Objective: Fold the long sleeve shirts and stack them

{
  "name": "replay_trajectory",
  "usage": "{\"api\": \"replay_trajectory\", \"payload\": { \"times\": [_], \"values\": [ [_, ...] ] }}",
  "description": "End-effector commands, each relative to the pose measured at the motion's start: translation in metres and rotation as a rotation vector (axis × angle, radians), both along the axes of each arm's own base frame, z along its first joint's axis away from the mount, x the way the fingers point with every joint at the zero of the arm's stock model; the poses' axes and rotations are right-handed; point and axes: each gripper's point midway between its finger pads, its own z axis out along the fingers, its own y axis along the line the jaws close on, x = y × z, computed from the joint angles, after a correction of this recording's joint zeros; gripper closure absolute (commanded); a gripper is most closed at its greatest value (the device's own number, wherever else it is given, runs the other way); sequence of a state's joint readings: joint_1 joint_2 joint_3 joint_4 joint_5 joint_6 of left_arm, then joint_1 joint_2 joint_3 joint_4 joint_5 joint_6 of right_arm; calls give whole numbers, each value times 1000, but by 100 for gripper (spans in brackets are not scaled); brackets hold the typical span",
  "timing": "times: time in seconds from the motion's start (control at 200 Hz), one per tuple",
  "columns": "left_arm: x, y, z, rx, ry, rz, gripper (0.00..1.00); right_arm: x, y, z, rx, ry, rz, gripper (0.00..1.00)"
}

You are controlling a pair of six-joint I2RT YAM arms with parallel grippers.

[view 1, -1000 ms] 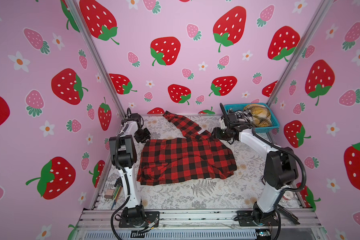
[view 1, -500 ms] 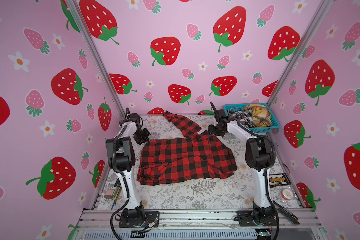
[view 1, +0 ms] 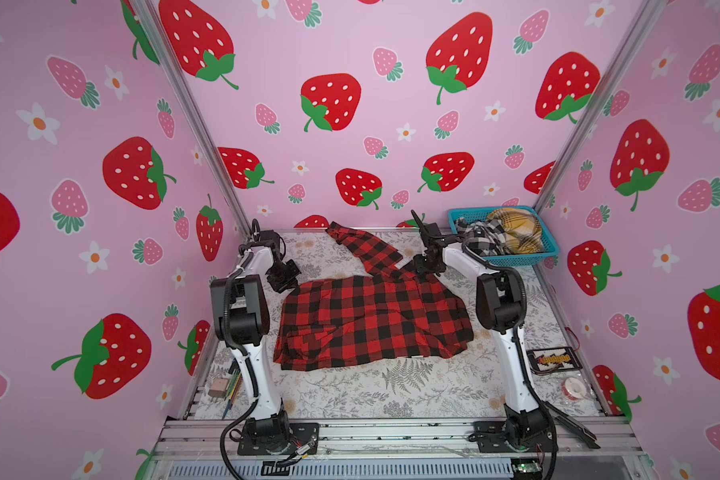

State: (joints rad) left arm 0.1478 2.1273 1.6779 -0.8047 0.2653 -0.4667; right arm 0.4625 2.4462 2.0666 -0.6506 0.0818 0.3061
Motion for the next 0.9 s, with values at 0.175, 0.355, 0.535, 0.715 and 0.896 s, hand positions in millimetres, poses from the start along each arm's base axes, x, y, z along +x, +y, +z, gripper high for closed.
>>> {"api": "replay_trajectory", "payload": {
  "times": [0.175,0.355,0.535,0.715,0.896],
  "values": [
    [-6,-1,0,11,6,-26,100,-30,1,-79,-185,157,75,47],
    [-7,1,-3,19,11,-29,100,-42,-5,-87,-198,192,79,75],
    [-5,2,-4,19,6,-22,100,-44,-9,-70,-179,163,61,89],
    [1,1,1,9,-15,-8,100,-35,-2,-37,-127,122,56,92],
    [6,-1,0,-6,-15,-9,100,-15,13,23,-31,9,43,62]
  ]
}}
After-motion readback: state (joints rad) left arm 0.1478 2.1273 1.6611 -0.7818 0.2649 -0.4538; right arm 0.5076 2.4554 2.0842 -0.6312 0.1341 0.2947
